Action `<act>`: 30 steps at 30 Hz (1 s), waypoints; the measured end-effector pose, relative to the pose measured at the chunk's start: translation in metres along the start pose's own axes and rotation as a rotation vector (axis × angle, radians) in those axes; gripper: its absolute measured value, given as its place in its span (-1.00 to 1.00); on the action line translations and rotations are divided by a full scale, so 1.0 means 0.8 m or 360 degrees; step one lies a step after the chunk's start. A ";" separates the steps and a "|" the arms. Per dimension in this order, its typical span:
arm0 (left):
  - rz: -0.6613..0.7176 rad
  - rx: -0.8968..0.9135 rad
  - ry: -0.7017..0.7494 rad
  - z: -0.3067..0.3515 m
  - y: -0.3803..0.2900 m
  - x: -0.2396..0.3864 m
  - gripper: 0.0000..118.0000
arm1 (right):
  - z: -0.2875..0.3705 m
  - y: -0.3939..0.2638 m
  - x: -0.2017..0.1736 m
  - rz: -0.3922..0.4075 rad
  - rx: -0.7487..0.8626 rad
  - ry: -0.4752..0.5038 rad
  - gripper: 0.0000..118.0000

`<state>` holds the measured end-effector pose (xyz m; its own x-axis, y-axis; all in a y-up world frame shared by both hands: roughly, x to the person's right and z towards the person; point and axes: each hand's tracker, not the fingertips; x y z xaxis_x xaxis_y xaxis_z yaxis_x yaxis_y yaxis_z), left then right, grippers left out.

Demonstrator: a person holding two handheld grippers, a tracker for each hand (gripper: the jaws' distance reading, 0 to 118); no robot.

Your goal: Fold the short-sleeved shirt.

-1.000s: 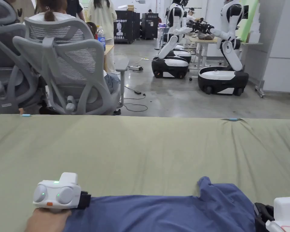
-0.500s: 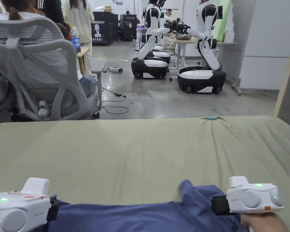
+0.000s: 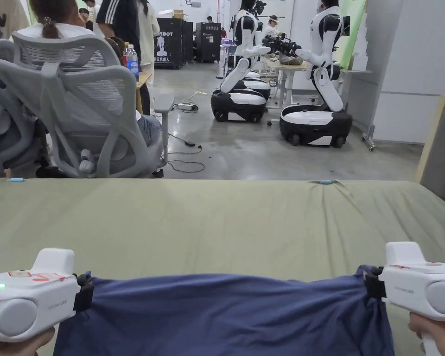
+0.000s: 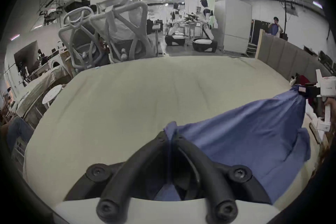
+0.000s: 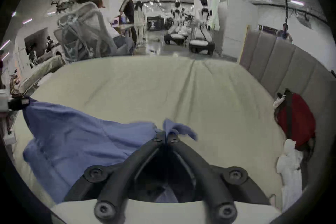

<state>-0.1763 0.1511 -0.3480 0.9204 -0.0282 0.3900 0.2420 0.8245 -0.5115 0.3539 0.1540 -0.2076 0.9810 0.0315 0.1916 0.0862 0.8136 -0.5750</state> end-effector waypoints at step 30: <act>-0.0027 0.0355 0.0012 0.162 -0.130 0.128 -1.00 | 0.207 -0.140 -0.183 0.0031 0.0467 0.0051 -0.91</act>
<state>-0.1469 0.1354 -0.1556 0.9192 -0.0469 0.3909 0.1844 0.9285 -0.3223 0.1721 0.1543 -0.0392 0.9873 0.0345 0.1550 0.0176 0.9463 -0.3227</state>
